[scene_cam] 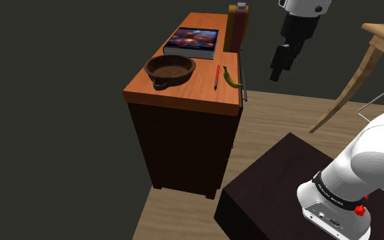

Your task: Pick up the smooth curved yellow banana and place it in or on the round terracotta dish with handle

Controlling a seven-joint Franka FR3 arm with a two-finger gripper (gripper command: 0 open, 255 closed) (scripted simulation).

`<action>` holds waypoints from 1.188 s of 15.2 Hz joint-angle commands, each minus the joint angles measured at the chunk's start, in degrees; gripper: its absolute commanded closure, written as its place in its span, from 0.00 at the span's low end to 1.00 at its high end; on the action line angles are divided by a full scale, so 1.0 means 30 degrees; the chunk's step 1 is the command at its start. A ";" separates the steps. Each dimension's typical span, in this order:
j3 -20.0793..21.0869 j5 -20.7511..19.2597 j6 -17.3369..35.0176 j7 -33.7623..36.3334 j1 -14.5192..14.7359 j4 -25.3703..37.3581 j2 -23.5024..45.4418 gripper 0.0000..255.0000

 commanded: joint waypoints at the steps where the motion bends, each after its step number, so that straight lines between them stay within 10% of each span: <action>1: 0.0000 0.0000 0.0000 0.0000 0.0000 0.0000 0.0000 0.00; 12: 0.2987 0.2176 0.1597 0.6309 -0.0302 0.5695 0.7461 0.00; 18: 0.3119 0.2282 0.3127 0.6273 -0.0223 0.4138 0.7430 0.00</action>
